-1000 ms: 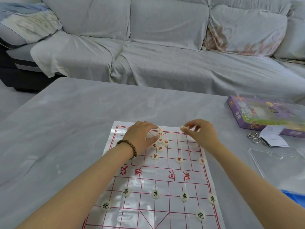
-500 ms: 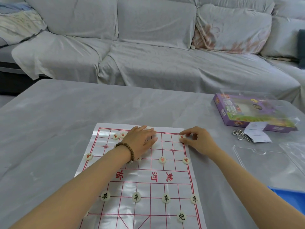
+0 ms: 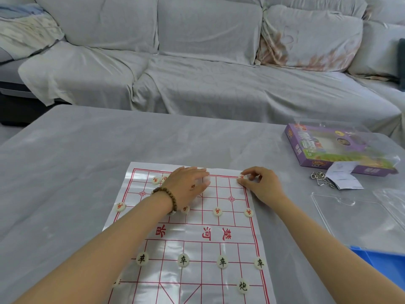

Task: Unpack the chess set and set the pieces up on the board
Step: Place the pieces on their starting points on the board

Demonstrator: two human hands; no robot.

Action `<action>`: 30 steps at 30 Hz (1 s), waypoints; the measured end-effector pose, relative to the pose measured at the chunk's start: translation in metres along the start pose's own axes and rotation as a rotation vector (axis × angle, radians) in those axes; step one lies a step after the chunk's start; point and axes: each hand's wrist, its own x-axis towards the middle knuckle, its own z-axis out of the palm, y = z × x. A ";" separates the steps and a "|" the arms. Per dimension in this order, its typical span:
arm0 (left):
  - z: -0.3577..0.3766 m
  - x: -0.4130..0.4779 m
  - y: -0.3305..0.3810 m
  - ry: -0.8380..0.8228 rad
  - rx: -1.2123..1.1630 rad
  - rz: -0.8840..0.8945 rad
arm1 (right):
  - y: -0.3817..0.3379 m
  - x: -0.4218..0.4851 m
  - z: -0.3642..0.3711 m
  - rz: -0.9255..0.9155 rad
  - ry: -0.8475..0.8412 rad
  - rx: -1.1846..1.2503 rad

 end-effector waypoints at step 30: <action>-0.018 -0.039 -0.067 0.146 -0.240 -0.195 | -0.096 -0.030 0.046 -0.226 -0.172 0.015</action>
